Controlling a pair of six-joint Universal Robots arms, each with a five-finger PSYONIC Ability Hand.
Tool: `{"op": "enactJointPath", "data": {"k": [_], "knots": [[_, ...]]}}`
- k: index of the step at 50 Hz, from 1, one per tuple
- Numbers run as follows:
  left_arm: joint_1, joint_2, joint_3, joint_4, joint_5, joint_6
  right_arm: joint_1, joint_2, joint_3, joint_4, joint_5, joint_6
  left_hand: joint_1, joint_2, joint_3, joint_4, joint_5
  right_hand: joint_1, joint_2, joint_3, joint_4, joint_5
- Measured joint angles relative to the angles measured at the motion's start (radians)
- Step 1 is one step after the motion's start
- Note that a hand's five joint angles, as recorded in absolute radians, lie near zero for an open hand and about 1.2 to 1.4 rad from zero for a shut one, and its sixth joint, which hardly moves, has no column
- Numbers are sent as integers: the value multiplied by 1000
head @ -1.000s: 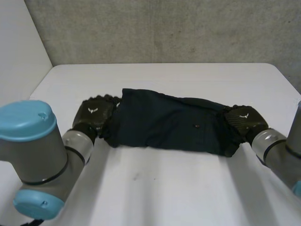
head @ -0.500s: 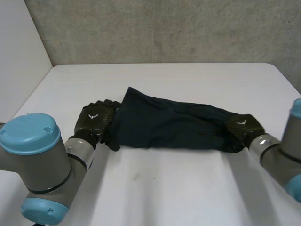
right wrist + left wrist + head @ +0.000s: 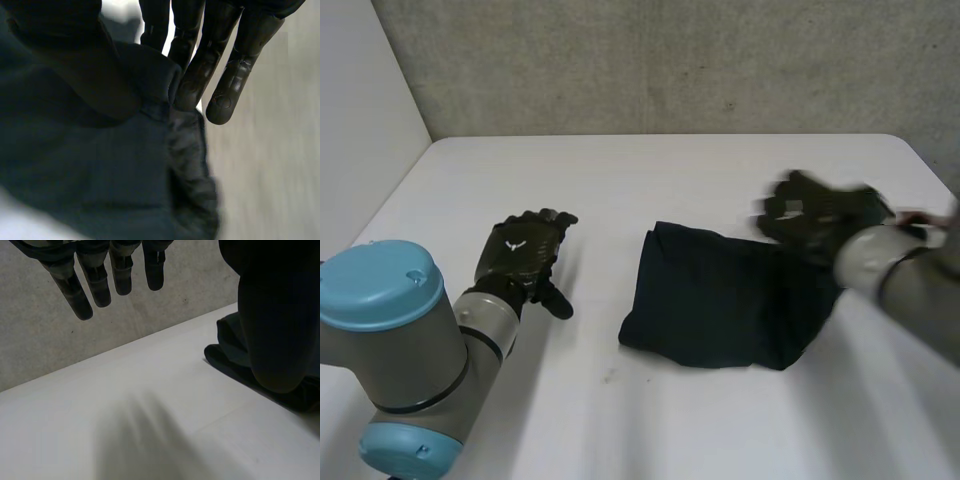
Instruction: Fold the shorts.
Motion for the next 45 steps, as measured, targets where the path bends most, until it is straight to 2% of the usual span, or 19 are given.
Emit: {"op": "enactJointPath", "data": {"k": [6,8,9,10,13,14,19,20,24,28,33,36,38,40,45], "knots": [[2,6,19,-4,0,0,203,131,-86,-1,-163,27,0,0,0,0,0,11,-9,-20,-16,-5],[2,6,19,-4,0,0,203,131,-86,-1,-163,27,0,0,0,0,0,11,-9,-20,-16,-5],[4,11,39,-7,0,-1,232,170,-99,0,-193,47,0,0,0,0,0,-20,-67,-91,-84,-54],[5,16,58,-9,1,-2,258,220,-116,2,-224,105,0,0,0,0,0,-386,-529,-521,-519,-448],[7,24,101,-12,1,-2,261,251,-133,1,-238,234,0,0,0,0,0,-690,-878,-896,-893,-813],[7,26,117,-13,2,-2,258,254,-138,-1,-239,290,0,0,0,0,0,-721,-932,-961,-946,-880],[4,27,202,-17,6,0,199,221,-155,-25,-218,589,0,0,0,0,0,-724,-945,-987,-953,-895],[1,25,229,-20,7,0,162,194,-157,-41,-199,716,0,0,0,0,0,-724,-945,-987,-953,-895],[-25,-10,325,-45,12,0,51,119,-151,-83,-126,1036,0,0,0,0,0,-724,-945,-987,-953,-895],[-89,-97,421,-102,16,-1,-12,89,-139,-103,-62,1198,0,0,0,0,0,-724,-945,-987,-953,-895],[-149,-206,491,-177,18,-2,-30,121,-123,-101,-26,1188,0,0,0,0,0,-724,-945,-987,-953,-895],[-174,-279,520,-222,17,-2,-30,164,-113,-90,-5,1119,0,0,0,0,0,-724,-945,-987,-953,-895],[-193,-366,544,-269,13,-1,-26,241,-106,-67,38,984,0,0,0,0,0,-724,-945,-987,-953,-895],[-198,-404,553,-291,9,0,-24,278,-106,-58,69,923,0,0,0,0,0,-724,-945,-987,-953,-895],[-200,-452,567,-338,-13,5,-17,335,-111,-46,130,830,0,0,0,0,0,-748,-945,-987,-953,-895]]}}
